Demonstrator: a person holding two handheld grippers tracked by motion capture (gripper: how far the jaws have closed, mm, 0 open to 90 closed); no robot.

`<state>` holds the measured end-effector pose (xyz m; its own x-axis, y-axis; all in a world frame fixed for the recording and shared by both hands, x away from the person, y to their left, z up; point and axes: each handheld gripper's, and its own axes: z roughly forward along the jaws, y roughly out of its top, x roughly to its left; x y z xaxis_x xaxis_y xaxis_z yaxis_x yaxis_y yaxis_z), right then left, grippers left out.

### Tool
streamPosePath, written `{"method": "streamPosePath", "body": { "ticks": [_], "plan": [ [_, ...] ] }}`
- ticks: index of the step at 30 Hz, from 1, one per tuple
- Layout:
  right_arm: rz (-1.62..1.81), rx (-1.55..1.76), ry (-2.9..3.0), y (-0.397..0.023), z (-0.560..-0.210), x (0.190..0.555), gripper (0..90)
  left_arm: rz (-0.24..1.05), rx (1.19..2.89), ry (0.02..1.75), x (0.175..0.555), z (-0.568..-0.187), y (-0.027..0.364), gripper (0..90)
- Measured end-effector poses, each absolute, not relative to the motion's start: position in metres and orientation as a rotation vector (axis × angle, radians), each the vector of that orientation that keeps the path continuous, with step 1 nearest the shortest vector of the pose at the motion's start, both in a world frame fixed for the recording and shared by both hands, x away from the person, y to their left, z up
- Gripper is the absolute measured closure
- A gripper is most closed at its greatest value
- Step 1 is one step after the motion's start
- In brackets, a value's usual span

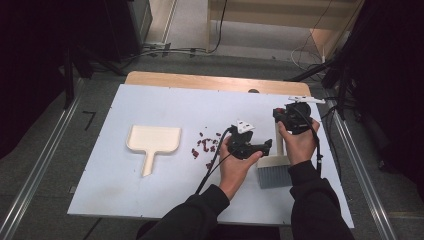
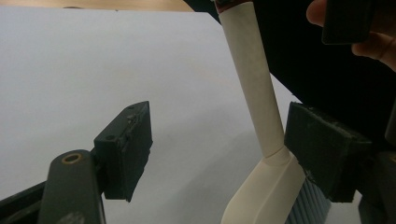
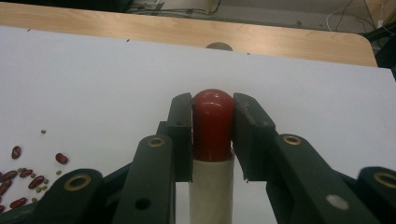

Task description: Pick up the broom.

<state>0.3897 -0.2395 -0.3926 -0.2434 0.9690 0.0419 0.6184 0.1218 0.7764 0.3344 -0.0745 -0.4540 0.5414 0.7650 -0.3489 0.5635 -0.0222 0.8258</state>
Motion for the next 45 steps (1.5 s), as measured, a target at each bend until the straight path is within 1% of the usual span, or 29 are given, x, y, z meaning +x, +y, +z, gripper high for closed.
{"method": "streamPosePath", "body": {
  "ticks": [2,3,5,6,9,18,25,35,42,45],
  "plan": [
    [0.956,1.531,1.923,-0.239,-0.392,0.389,67.9,0.232,1.705,1.118,0.336,-0.454,-0.079,25.0],
    [0.958,1.529,1.921,-0.240,-0.392,0.389,68.0,0.223,1.707,1.115,0.339,-0.455,-0.083,27.5],
    [0.958,1.528,1.921,-0.240,-0.392,0.389,67.9,0.217,1.712,1.112,0.340,-0.455,-0.085,28.4],
    [0.958,1.527,1.920,-0.240,-0.392,0.389,68.0,0.211,1.711,1.111,0.342,-0.456,-0.086,32.2],
    [0.959,1.526,1.919,-0.240,-0.392,0.389,68.0,0.153,1.707,1.111,0.348,-0.458,-0.095,37.1],
    [0.967,1.524,1.917,-0.240,-0.392,0.388,68.0,0.106,1.696,1.111,0.353,-0.458,-0.113,43.4],
    [0.974,1.521,1.913,-0.242,-0.391,0.387,67.9,0.112,1.693,1.147,0.356,-0.457,-0.123,49.7],
    [0.977,1.521,1.909,-0.242,-0.391,0.387,67.9,0.113,1.694,1.181,0.358,-0.461,-0.130,55.3],
    [0.975,1.517,1.901,-0.242,-0.392,0.387,68.0,0.161,1.685,1.230,0.354,-0.457,-0.139,58.9],
    [0.978,1.516,1.897,-0.242,-0.392,0.386,67.9,0.186,1.677,1.231,0.352,-0.456,-0.142,62.8]
  ]
}}
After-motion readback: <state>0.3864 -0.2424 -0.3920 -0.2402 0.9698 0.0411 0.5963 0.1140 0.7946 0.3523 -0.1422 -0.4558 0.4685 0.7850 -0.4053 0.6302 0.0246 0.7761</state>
